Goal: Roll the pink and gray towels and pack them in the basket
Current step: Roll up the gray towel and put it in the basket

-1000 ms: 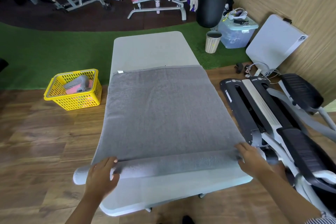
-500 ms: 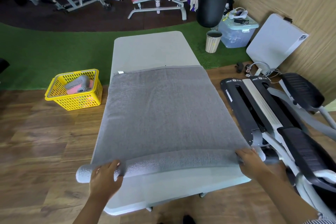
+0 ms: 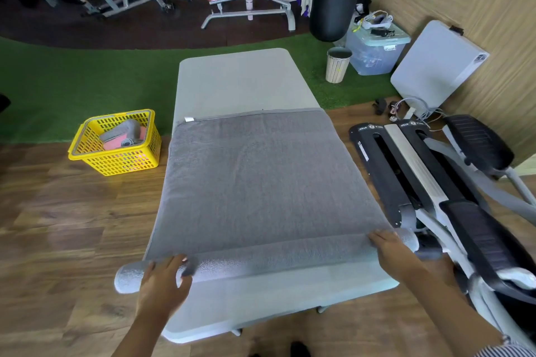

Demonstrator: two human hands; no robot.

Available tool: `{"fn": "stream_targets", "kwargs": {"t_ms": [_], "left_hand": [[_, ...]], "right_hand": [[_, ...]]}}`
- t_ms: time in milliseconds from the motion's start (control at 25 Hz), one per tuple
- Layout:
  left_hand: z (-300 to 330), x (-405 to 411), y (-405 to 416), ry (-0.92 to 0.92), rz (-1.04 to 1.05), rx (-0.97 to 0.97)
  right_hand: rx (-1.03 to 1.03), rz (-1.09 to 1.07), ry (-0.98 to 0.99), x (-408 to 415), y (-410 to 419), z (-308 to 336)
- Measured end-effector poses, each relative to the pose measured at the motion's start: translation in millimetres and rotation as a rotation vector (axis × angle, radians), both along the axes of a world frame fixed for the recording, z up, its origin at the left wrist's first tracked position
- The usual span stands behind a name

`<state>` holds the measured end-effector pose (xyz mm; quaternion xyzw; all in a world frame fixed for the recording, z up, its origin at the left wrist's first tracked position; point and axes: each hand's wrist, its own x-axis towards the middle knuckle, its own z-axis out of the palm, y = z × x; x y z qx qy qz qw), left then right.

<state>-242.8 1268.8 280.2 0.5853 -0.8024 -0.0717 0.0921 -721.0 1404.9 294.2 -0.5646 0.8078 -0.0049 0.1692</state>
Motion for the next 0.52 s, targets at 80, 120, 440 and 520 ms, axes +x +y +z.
{"fn": "stream_targets", "kwargs": {"t_ms": [80,120,440,520], "left_hand": [[-8.7,2.5,0.5,-0.05,-0.012,0.035],[-10.7,3.2,0.3,-0.066,-0.02,0.06],[9.5,10.6,-14.2,-0.041,-0.119,0.097],[9.9,9.9,-15.4,-0.003,-0.13,0.059]], "right_hand": [[0.047,0.04,0.014,4.0,2.0,-1.2],[0.078,0.054,0.018,3.8,2.4,-0.6],[0.224,0.019,0.062,-6.4,-4.0,15.7],[0.112,0.032,0.027,-9.9,-5.6,11.3]]}}
